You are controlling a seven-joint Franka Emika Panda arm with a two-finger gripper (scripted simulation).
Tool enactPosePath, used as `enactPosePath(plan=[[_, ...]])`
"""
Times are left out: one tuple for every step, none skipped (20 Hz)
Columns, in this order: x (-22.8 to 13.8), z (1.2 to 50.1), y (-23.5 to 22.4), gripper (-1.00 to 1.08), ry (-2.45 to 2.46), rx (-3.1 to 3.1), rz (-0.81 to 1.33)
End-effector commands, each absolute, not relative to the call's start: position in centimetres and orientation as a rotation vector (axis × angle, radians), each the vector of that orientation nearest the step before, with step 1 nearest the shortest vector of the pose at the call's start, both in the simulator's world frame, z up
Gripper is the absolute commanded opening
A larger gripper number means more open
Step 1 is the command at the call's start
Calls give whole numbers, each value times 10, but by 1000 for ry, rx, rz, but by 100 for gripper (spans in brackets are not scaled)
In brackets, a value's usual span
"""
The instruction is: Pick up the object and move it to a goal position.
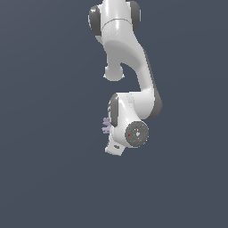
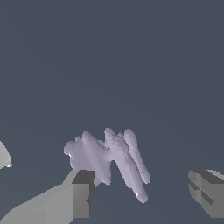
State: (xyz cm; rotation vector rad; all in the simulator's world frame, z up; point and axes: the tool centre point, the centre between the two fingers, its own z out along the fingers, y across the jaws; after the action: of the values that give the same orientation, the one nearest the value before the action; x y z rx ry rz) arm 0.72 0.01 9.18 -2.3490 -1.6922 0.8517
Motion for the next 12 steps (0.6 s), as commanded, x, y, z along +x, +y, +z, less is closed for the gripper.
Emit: enactPosePath(plan=[[6,88,-3,68,-1747,-2262,889],[5,87,-5,68,-1766,-2228,902],[4,85,-6,68,-1785,-2193,915],[4,84,-7,68,-1801,-2161,928],[3,83,-8,68,-1817,-2130,939],[2,82,-10,68,-1830,-2100,949],[2,81,-11,68,-1842,-2072,958],[1,80,-12,68,-1853,-2046,966],[0,79,-13,68,-1863,-2022,973],[0,78,-14,68,-1871,-2000,980],[-1,77,-14,68,-1879,-1979,986],[-1,77,-15,68,-1885,-1960,991]])
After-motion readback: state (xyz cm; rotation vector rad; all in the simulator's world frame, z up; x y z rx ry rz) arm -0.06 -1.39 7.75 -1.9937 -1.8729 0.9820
